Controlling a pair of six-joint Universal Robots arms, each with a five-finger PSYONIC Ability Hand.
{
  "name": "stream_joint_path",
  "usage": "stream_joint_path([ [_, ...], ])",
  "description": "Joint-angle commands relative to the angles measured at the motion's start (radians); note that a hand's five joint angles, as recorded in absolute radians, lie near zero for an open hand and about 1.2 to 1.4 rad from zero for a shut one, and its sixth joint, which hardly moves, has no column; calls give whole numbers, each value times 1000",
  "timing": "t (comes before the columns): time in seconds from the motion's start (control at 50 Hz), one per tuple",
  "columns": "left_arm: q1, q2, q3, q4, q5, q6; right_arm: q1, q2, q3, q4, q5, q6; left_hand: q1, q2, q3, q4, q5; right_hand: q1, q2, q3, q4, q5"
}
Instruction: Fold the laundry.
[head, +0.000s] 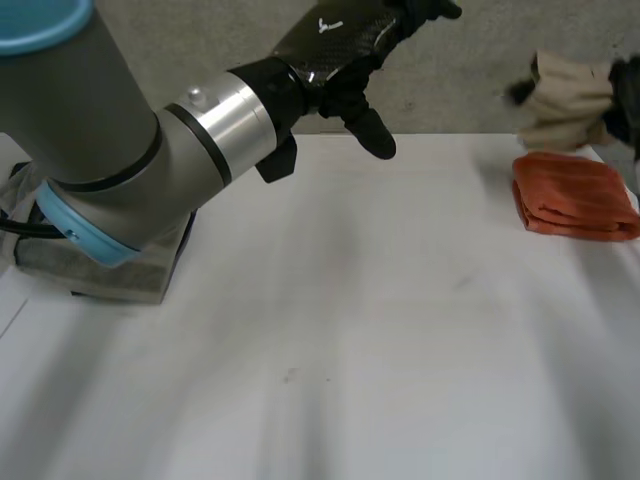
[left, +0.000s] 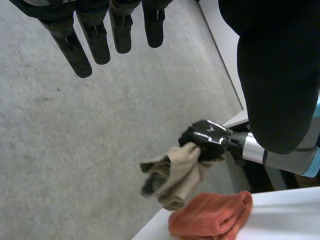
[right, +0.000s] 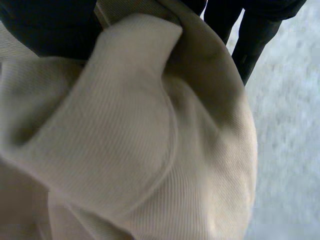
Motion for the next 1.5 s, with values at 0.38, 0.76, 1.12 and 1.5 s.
stream_joint_path([
  [0.38, -34, -66, 8, -2, -19, 10, -170, 101, -1, 53, -212, 119, 29, 17, 12, 21, 3, -839, -987, -995, -1020, -916],
  [0.76, -63, -29, 12, -4, -35, -1, -311, -328, 182, 742, 179, -461, 32, 20, 15, 24, 6, -839, -987, -995, -1020, -916],
  [1.12, 375, 66, -7, -171, -386, 253, 198, -728, 668, 291, 81, -297, 47, 34, 29, 39, 21, -839, -987, -995, -1020, -916],
  [1.5, 672, -509, 110, 41, -430, 727, 332, -671, 891, 433, 77, -450, 14, 2, -3, 6, -12, -839, -987, -995, -1020, -916],
])
